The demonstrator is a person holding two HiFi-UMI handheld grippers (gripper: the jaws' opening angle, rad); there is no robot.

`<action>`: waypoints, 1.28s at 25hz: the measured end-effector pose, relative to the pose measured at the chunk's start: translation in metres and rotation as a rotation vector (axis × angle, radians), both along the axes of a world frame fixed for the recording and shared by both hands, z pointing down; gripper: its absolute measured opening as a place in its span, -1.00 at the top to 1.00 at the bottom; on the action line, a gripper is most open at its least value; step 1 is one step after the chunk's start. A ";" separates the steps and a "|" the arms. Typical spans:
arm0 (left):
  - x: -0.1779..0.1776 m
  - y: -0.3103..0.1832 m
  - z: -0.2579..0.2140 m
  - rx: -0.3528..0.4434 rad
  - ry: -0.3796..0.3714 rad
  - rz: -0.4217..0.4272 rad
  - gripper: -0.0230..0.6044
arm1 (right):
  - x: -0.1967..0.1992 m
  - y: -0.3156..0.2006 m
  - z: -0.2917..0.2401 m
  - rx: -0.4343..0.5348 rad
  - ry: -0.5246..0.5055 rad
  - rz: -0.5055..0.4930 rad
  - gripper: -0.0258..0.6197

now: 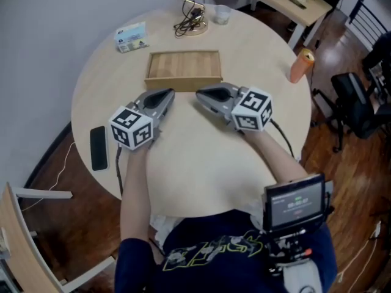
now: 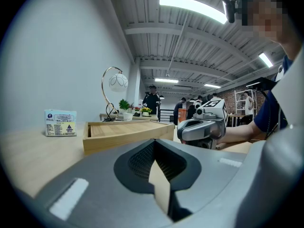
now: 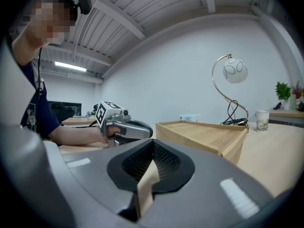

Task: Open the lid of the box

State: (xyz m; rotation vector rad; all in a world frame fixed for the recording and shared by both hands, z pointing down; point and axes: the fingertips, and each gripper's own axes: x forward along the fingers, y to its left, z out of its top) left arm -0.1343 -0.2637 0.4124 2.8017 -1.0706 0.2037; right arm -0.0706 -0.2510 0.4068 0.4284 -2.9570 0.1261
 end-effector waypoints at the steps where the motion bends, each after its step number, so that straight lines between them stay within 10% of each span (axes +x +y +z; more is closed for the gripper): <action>1: -0.001 0.000 0.000 -0.001 -0.001 -0.002 0.93 | -0.001 0.000 0.000 0.000 -0.001 0.000 0.90; 32: -0.003 -0.002 0.003 -0.009 -0.021 -0.027 0.93 | -0.001 0.000 0.003 0.001 0.003 0.000 0.90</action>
